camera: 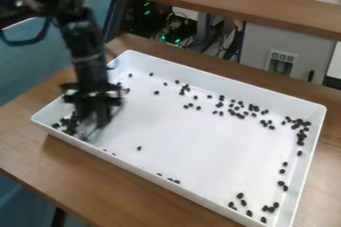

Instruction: Sweep into pile

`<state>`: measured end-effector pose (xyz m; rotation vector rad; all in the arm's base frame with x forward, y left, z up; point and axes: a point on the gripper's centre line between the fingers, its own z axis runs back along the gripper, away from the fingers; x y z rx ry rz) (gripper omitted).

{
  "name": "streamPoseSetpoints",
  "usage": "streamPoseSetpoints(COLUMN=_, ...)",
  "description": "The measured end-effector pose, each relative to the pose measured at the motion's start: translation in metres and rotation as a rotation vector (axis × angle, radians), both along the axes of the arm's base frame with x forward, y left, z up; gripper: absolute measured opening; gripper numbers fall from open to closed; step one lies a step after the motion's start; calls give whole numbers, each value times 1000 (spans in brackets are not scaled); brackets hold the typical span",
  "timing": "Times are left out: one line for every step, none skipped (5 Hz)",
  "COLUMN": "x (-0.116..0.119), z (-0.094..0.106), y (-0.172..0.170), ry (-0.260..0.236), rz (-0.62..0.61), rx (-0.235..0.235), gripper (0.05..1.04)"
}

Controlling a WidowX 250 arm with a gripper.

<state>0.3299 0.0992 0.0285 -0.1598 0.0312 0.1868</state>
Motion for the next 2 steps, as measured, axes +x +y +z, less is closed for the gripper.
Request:
streamPoseSetpoints(x=24, z=17, y=-51, ry=-73, rz=-123, rx=-34, gripper=381)
streamPoseSetpoints(x=43, z=29, y=-100, ry=-131, rz=-234, rx=-73, gripper=381)
